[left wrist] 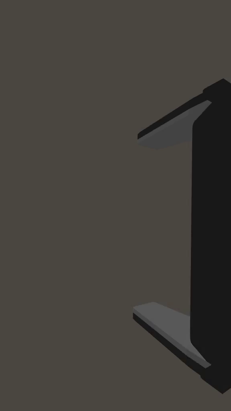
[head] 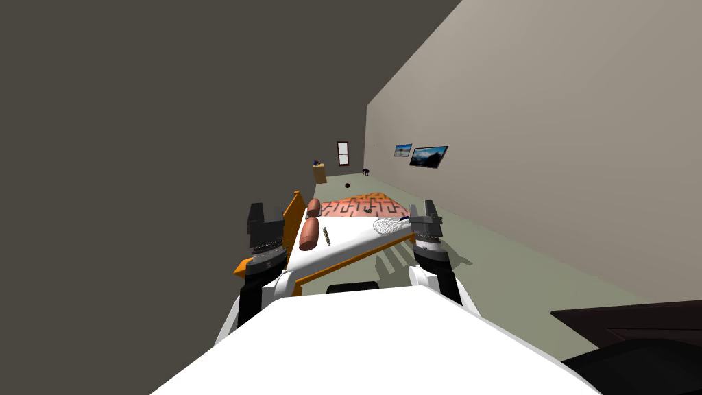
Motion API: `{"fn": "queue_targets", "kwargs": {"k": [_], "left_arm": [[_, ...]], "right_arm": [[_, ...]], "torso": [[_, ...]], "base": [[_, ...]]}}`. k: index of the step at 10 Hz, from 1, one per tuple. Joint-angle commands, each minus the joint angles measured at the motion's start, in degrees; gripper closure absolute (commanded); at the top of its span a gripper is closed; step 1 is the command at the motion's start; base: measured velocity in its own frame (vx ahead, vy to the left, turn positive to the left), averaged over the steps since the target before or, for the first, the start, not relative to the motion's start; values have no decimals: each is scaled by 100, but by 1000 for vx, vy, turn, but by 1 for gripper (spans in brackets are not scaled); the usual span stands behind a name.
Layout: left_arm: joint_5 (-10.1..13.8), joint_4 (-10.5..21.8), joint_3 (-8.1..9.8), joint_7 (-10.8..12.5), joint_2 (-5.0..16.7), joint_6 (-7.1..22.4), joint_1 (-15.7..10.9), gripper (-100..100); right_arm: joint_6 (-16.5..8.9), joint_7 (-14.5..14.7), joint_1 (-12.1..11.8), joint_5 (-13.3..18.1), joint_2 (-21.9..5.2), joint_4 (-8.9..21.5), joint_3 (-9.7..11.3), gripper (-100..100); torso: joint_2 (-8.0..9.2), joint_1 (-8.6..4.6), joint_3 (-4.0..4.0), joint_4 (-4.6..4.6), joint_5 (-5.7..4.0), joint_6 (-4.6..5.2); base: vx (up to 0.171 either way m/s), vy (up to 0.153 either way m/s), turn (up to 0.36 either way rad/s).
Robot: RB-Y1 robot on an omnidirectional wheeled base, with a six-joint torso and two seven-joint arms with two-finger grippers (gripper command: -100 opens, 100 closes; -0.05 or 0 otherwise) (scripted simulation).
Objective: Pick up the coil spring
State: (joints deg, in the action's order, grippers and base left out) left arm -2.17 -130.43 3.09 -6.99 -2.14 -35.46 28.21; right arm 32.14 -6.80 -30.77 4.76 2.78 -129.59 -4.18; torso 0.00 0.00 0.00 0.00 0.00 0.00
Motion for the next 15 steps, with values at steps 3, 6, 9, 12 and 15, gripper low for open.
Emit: {"fn": "queue_targets", "kwargs": {"k": [3,6,9,12,15], "left_arm": [[-86,236,-80,-72,505,175,-76,-100],[-235,632,-211,-202,860,468,-200,-100],[-440,1166,-384,-383,1105,864,-362,-100],[-598,1531,-515,-525,1225,1168,-484,-100],[-767,2004,-657,-675,1319,1493,-613,-100]], "right_arm": [[0,0,0,0,0,0,0,0],[0,0,0,0,0,0,0,0],[0,0,1,0,0,0,0,0],[0,0,1,0,0,0,0,0],[0,0,0,0,0,0,0,0]], "torso": [[2,5,1,0,1,0],[7,15,4,1,3,0],[18,18,10,4,4,1],[15,14,9,3,4,0],[19,17,11,5,4,-1]], "base": [[-8,10,-21],[-25,34,-44],[-52,47,-64],[-46,37,-52],[-54,42,-50]]}}
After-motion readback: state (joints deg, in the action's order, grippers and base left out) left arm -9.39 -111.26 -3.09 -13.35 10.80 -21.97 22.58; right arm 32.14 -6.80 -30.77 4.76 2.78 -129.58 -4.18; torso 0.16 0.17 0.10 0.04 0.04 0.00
